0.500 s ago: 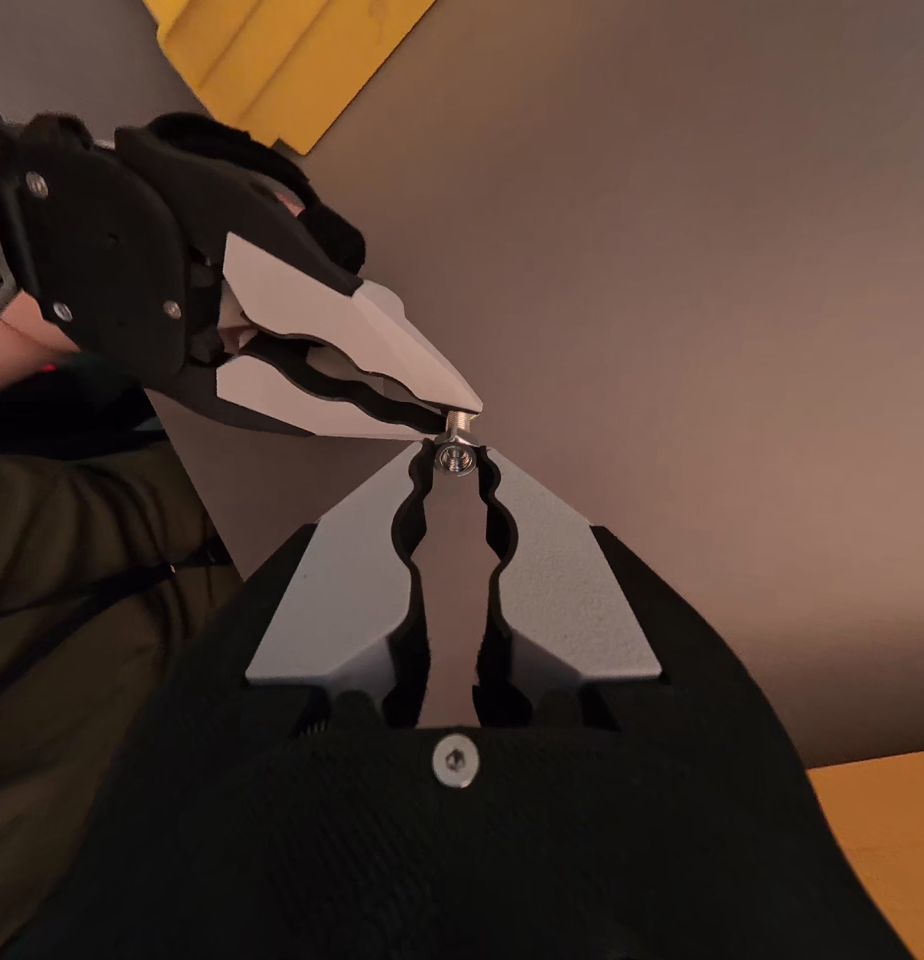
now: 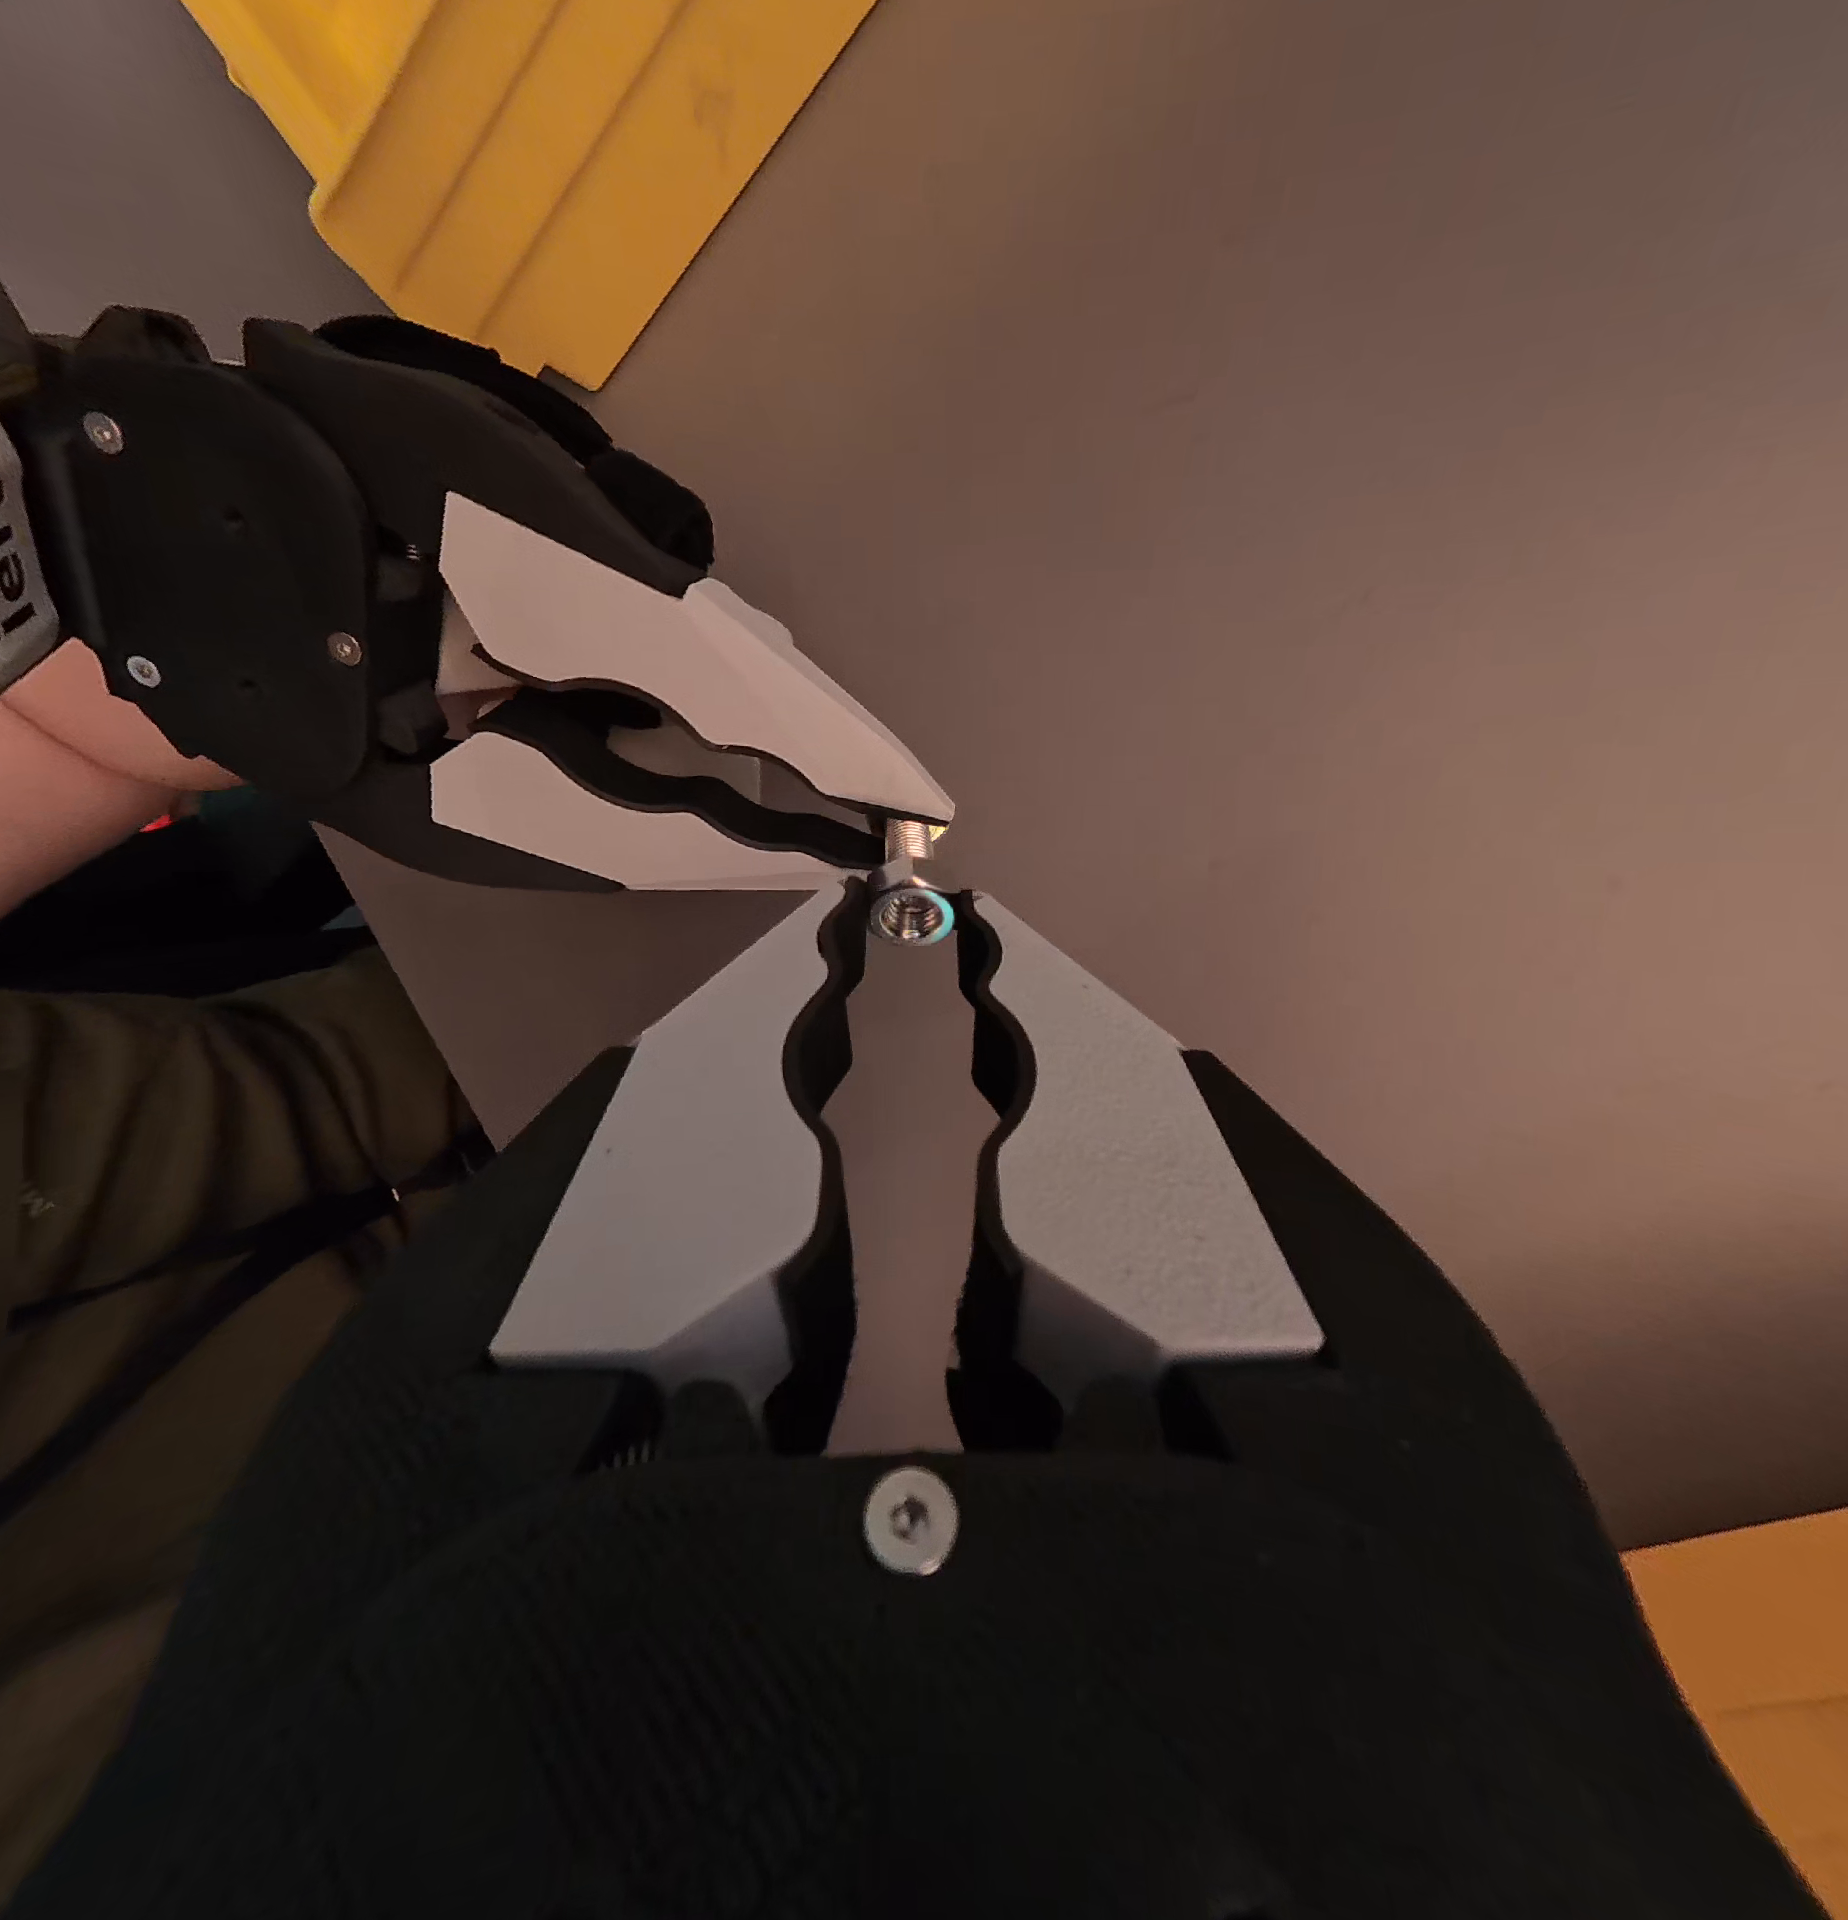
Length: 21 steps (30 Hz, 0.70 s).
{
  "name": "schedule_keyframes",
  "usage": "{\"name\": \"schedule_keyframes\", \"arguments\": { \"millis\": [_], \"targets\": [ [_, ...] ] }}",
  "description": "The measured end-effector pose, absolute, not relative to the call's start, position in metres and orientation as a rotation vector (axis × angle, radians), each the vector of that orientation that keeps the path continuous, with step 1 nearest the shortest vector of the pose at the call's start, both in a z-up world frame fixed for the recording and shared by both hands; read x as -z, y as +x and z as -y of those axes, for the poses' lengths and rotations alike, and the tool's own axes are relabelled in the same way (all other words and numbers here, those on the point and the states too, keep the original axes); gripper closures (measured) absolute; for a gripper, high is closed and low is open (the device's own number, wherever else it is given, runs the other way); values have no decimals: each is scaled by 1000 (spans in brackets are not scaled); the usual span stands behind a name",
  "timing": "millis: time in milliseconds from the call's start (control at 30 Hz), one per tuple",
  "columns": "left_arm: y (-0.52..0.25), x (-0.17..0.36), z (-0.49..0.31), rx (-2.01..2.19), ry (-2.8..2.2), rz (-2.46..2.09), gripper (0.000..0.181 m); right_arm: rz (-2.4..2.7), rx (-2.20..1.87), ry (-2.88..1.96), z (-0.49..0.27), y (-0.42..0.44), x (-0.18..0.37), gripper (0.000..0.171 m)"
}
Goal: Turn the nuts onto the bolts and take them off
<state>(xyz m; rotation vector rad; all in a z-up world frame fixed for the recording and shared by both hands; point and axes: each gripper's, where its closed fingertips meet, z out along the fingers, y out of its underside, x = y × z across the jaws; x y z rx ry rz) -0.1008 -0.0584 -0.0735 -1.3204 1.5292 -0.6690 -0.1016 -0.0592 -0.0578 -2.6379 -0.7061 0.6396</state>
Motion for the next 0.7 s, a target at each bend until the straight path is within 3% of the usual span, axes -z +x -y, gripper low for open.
{"name": "schedule_keyframes", "arguments": {
  "millis": [700],
  "targets": [
    [-100,64,81,900,-1269,-1570,174,1200,-495,-2428,77,-104,46,155]
  ]
}}
